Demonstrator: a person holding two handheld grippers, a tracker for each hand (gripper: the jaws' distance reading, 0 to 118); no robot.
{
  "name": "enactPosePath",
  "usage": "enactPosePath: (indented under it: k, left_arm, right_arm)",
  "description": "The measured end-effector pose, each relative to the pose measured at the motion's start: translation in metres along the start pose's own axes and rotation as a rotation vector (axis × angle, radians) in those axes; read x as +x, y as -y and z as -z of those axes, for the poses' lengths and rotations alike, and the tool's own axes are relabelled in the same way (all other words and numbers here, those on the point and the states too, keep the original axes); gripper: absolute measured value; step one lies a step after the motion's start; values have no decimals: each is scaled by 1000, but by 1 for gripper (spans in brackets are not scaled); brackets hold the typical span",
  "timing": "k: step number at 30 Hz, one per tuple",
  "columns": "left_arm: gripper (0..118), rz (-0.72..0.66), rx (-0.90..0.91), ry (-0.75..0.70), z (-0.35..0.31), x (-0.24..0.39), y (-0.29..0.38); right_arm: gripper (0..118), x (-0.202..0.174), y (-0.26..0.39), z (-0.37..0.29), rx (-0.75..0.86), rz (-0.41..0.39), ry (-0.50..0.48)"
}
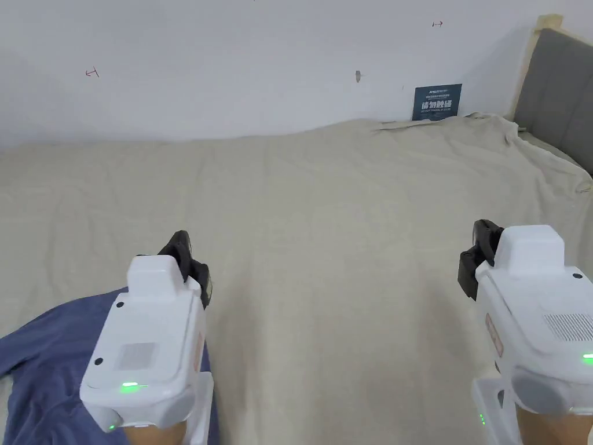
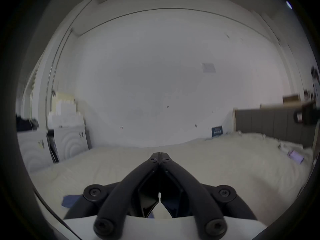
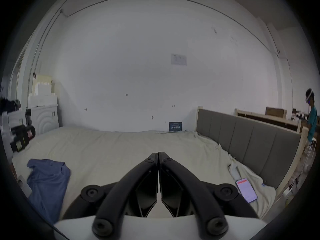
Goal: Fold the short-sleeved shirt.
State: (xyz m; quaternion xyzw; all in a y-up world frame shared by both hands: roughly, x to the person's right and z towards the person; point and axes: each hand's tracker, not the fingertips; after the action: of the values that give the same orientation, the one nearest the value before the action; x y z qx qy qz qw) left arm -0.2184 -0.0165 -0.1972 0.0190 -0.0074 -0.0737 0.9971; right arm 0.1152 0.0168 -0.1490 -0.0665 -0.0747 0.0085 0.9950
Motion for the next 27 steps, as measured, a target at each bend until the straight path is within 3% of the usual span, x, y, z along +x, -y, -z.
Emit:
enactPosePath:
  k: [2,11,27]
  left_arm:
    - [0,49,-15,10,0,4,5]
    - [0,-24,-31,14,3,-1,6]
    - [0,-34,-42,13,4,-5,8]
  right_arm:
    - [0,0,3,1,-7,3,5]
    - [0,-18,-5,-11,-9,-3,3]
    - [0,-15,-9,-9,-13,-3,-7]
